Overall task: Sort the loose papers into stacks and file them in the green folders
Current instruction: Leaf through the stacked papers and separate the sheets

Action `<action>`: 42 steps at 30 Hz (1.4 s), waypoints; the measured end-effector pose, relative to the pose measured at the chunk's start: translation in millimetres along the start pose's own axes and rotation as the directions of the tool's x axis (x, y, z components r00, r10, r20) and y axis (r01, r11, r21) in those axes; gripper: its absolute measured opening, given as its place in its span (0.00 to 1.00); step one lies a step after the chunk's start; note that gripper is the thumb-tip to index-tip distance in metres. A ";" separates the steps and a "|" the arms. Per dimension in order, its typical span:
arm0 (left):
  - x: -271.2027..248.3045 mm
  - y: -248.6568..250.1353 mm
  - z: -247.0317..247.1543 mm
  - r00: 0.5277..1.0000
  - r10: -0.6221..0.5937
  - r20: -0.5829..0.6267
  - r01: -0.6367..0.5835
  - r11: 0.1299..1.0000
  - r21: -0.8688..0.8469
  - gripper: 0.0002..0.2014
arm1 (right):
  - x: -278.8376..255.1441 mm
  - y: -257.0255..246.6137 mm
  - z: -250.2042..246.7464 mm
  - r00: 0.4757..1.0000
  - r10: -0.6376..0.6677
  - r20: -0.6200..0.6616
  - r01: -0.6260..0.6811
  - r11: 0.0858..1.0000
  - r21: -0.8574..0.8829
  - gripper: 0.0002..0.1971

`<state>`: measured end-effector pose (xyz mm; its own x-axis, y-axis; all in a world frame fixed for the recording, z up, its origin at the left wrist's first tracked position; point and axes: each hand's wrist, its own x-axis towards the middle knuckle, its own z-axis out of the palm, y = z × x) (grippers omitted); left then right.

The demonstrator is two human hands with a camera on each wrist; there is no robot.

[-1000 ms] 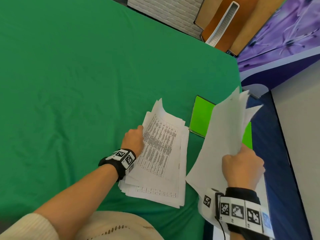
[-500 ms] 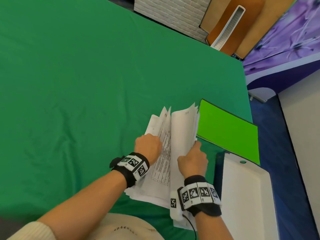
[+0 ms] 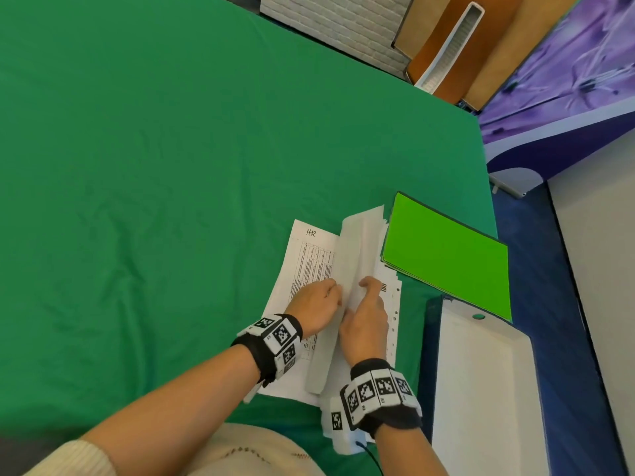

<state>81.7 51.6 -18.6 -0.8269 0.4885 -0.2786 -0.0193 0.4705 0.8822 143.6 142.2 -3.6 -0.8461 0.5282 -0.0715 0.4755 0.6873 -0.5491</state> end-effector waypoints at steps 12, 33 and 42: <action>4.2 -25.8 -0.7 0.994 -0.062 0.089 0.041 0.975 0.218 0.11 | 5.3 -1.1 -11.4 0.981 0.108 0.160 -0.081 0.982 -0.171 0.17; 8.6 -50.8 -13.1 0.922 -0.222 -0.317 0.376 0.709 0.597 0.26 | 6.2 12.9 -4.4 0.977 0.086 0.197 -0.053 0.985 -0.165 0.22; 5.6 -16.0 -1.0 0.982 0.105 -0.154 -0.013 0.864 0.503 0.19 | 5.4 7.2 -6.5 0.980 0.154 0.128 -0.156 0.988 0.004 0.22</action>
<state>76.9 46.0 -33.9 -0.9012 0.4157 -0.1229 0.2767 0.7699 0.5750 144.0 153.2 -2.5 -0.7868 0.5591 -0.2614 0.6003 0.5946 -0.5349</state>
